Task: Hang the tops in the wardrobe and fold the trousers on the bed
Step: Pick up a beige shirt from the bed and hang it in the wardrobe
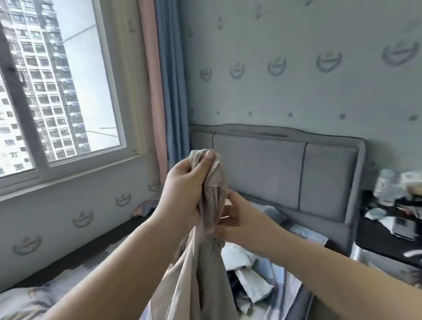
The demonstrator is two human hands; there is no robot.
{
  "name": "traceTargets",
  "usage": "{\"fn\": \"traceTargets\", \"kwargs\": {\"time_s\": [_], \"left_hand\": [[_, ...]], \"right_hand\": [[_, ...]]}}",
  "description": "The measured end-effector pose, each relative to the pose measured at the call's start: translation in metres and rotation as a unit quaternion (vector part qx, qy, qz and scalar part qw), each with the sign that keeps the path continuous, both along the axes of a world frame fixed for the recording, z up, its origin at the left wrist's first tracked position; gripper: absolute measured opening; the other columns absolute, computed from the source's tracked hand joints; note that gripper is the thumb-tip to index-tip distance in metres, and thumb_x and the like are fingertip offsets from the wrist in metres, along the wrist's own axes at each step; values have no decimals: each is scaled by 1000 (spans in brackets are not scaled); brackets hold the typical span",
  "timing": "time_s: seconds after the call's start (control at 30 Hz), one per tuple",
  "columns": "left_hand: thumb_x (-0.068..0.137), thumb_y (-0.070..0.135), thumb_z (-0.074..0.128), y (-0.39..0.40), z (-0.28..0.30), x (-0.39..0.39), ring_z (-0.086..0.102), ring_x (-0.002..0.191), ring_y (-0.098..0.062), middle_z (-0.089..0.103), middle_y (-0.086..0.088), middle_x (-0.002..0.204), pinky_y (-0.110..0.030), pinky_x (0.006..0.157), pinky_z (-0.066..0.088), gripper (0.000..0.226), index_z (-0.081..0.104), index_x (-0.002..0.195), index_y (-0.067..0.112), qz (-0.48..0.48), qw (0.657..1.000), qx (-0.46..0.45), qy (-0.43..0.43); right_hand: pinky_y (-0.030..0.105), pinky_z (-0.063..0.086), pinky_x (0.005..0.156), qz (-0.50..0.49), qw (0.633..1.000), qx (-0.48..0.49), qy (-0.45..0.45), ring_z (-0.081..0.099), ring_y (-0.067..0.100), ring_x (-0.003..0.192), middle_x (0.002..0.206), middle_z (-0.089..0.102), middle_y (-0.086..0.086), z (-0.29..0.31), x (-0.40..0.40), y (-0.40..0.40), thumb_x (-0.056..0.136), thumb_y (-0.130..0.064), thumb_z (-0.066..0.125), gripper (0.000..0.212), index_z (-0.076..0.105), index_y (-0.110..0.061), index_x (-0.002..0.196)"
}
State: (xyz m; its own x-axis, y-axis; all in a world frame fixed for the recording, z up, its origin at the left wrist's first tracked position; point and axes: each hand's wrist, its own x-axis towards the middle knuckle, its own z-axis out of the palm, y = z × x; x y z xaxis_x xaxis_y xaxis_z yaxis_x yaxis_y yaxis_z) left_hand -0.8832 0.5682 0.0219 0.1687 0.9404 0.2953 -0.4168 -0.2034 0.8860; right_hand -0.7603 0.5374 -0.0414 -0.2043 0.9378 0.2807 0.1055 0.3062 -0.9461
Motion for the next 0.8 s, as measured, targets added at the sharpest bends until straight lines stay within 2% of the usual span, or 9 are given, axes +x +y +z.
{"fn": "traceTargets", "kwargs": {"time_s": [0.13,0.23,0.33,0.47,0.5,0.57,0.63,0.7,0.8], "left_hand": [[93,23,60,-21,20,70,54,51,-12,55,-1,61,-22,50,48,17,59,79,12,-105,994,-17,-32],[94,24,58,-49,28,126,60,54,-13,62,-2,63,-25,54,53,18,61,81,12,-162,986,-30,-41],[92,32,60,-79,30,174,66,68,-17,68,-5,74,-31,69,56,21,65,91,11,-202,979,-15,-21],[78,46,67,-128,26,231,66,73,-14,68,-5,81,-27,66,56,39,68,97,12,-248,963,62,82],[77,44,70,-141,24,245,67,75,-15,70,-5,82,-29,67,57,37,68,97,13,-256,958,83,102],[78,37,75,-169,23,275,70,82,-19,73,-6,89,-35,74,58,29,68,98,16,-273,946,116,132],[76,38,78,-193,25,303,70,78,-12,74,2,84,-27,68,56,27,69,94,21,-272,932,159,177],[72,42,79,-219,28,332,65,66,-4,70,9,72,-18,59,51,27,67,86,22,-263,916,204,222],[77,38,75,-259,32,376,58,55,-1,66,11,62,-15,51,42,20,68,79,20,-265,901,237,247]], "right_hand": [[21,49,66,-112,993,23,-18,65,7,72,76,71,-7,4,57,-39,79,0,71,50,50,-26,116],[23,48,67,-208,976,56,-15,63,4,68,71,70,-10,11,105,-79,74,-6,71,28,66,-31,86],[22,50,67,-290,953,77,-49,63,4,69,68,68,-13,19,154,-125,77,-7,71,34,67,-41,69],[44,56,73,-394,909,110,-73,67,29,77,77,70,6,35,215,-189,77,-16,74,10,65,-17,79],[44,56,71,-413,899,120,-83,67,28,77,78,70,7,39,230,-205,77,-17,74,10,64,-16,81],[27,52,61,-437,883,141,-99,65,12,69,74,70,-2,47,260,-239,79,-17,73,10,65,-22,80],[14,46,57,-457,869,150,-118,61,1,63,71,68,-9,54,283,-270,79,-18,74,10,65,-23,79],[14,46,58,-488,849,152,-133,61,2,64,73,68,-8,58,306,-301,78,-18,75,12,63,-17,80],[26,51,68,-532,822,145,-140,65,13,74,78,70,-1,61,334,-347,78,-19,76,14,64,-15,85]]}}
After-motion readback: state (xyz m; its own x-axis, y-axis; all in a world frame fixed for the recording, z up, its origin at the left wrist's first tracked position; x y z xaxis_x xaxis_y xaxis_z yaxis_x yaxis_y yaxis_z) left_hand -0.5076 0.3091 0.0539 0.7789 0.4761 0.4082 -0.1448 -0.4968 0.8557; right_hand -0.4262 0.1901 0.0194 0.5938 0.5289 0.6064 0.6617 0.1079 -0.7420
